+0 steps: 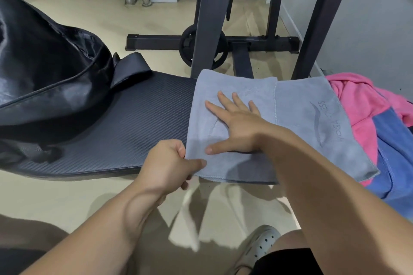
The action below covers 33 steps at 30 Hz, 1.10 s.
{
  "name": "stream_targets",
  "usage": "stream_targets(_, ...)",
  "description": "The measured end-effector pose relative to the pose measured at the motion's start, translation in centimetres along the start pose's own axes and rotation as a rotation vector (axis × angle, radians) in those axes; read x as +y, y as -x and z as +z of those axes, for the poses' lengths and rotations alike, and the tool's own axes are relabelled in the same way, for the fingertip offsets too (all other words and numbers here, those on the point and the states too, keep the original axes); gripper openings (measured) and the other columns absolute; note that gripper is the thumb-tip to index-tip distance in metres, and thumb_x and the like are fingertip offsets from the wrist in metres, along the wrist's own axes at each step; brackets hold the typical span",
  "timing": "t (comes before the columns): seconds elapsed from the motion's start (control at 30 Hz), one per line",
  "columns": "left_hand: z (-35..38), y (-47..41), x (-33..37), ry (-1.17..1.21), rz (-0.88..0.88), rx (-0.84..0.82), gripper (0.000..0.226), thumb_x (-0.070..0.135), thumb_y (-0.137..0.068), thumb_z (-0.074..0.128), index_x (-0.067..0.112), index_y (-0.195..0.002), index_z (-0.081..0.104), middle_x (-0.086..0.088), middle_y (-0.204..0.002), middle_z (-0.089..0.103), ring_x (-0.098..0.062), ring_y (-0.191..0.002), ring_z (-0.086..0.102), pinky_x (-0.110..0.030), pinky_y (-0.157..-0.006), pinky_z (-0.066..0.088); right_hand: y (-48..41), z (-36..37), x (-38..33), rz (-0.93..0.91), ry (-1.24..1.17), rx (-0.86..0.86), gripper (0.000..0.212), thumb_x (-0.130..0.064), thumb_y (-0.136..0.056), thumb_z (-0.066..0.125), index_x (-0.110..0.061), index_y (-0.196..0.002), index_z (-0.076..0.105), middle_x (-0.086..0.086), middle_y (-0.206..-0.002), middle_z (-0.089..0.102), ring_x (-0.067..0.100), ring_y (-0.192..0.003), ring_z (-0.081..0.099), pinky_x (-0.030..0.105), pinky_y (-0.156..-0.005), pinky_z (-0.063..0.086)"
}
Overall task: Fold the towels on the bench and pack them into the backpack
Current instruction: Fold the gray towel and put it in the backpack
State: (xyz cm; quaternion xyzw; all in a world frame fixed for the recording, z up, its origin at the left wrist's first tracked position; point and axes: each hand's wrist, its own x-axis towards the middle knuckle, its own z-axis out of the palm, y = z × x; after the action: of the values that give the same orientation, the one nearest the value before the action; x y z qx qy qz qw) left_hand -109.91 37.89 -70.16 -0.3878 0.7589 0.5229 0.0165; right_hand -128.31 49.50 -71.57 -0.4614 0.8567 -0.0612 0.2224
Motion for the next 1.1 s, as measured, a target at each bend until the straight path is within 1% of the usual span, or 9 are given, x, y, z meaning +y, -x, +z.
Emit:
stream_targets(0.1,-0.7,-0.2,0.0,-0.456,0.251,0.257,0.057,0.051,-0.072,0.080,0.017,-0.064,0.035,0.004,-0.054,0.046,-0.019,-0.052,0.042,-0.034,-0.049,0.033,0.4,-0.7,0.2,0.007,-0.074,0.091,0.118,-0.082,-0.067,0.067,-0.049,-0.157,0.000,-0.011,-0.168,-0.015,0.018,-0.155,-0.015,0.052,-0.124,-0.002)
stream_targets(0.2,-0.8,-1.1,1.0,-0.555,0.522,0.418,0.040,0.048,-0.083,0.069,0.021,-0.073,0.041,0.005,-0.067,0.049,-0.022,-0.066,0.046,-0.038,-0.057,0.037,0.7,-1.6,0.7,0.172,-0.079,0.285,0.099,-0.080,-0.079,0.057,-0.042,-0.159,0.014,-0.001,-0.171,0.000,0.026,-0.156,0.000,0.052,-0.124,0.007)
stream_targets(0.3,0.3,-3.1,2.5,-0.660,0.740,0.406,0.028,0.044,-0.087,0.058,0.018,-0.096,0.058,-0.001,-0.094,0.059,-0.030,-0.087,0.054,-0.043,-0.072,0.047,0.5,-1.7,1.6,0.454,-0.022,0.347,0.092,-0.080,-0.085,0.043,-0.035,-0.160,0.014,0.013,-0.169,0.001,0.038,-0.155,0.000,0.056,-0.122,0.008)
stream_targets(0.37,1.6,-5.0,3.6,-0.764,0.715,0.272,0.043,0.047,-0.091,0.050,0.016,-0.119,0.059,-0.004,-0.121,0.060,-0.032,-0.110,0.055,-0.050,-0.091,0.046,0.5,-1.4,2.2,0.529,-0.007,0.278,0.092,-0.081,-0.086,0.039,-0.035,-0.160,0.010,0.017,-0.169,-0.005,0.041,-0.154,-0.005,0.059,-0.122,0.003)
stream_targets(0.4,2.4,-5.9,4.0,-0.818,0.663,0.184,0.050,0.049,-0.096,0.045,0.016,-0.132,0.053,-0.004,-0.138,0.052,-0.030,-0.127,0.048,-0.055,-0.105,0.039,0.5,-1.2,2.4,0.534,-0.005,0.233,0.093,-0.082,-0.085,0.037,-0.036,-0.161,0.007,0.017,-0.168,-0.009,0.041,-0.154,-0.008,0.060,-0.122,0.000)
stream_targets(0.5,4.1,-7.9,3.6,-0.955,0.513,-0.022,0.074,0.061,-0.100,0.025,0.018,-0.159,0.012,0.000,-0.169,0.005,-0.022,-0.155,0.002,-0.060,-0.121,0.003,0.4,-0.8,2.6,0.524,-0.013,0.121,0.090,-0.082,-0.086,0.032,-0.042,-0.160,-0.001,0.009,-0.169,-0.017,0.036,-0.154,-0.016,0.062,-0.121,-0.007)
stream_targets(0.6,4.0,-8.2,2.5,-0.974,0.467,-0.045,0.084,0.069,-0.097,0.016,0.019,-0.160,-0.009,0.005,-0.167,-0.018,-0.016,-0.153,-0.017,-0.058,-0.122,-0.007,0.1,-1.1,2.5,0.515,-0.003,0.083,0.089,-0.082,-0.087,0.030,-0.043,-0.159,-0.003,0.006,-0.169,-0.015,0.035,-0.155,-0.013,0.062,-0.121,-0.008)
stream_targets(0.9,-3.2,-8.2,-0.9,-1.065,0.374,0.004,0.089,0.076,-0.091,0.009,0.023,-0.159,-0.015,0.008,-0.165,-0.025,-0.011,-0.152,-0.021,-0.055,-0.123,-0.005,-0.6,-0.9,-1.4,0.250,-0.044,0.103,0.081,-0.076,-0.090,0.040,-0.041,-0.159,0.016,-0.002,-0.170,-0.002,0.025,-0.156,-0.002,0.051,-0.123,0.004)
stream_targets(1.1,-8.0,-8.1,-3.3,-1.111,0.441,0.001,0.091,0.078,-0.088,0.008,0.026,-0.160,-0.012,0.011,-0.165,-0.020,-0.007,-0.152,-0.018,-0.051,-0.124,-0.007,-0.9,-0.9,-2.5,0.140,-0.088,0.156,0.074,-0.070,-0.091,0.049,-0.038,-0.155,0.033,0.000,-0.169,0.011,0.022,-0.154,0.009,0.044,-0.120,0.011)
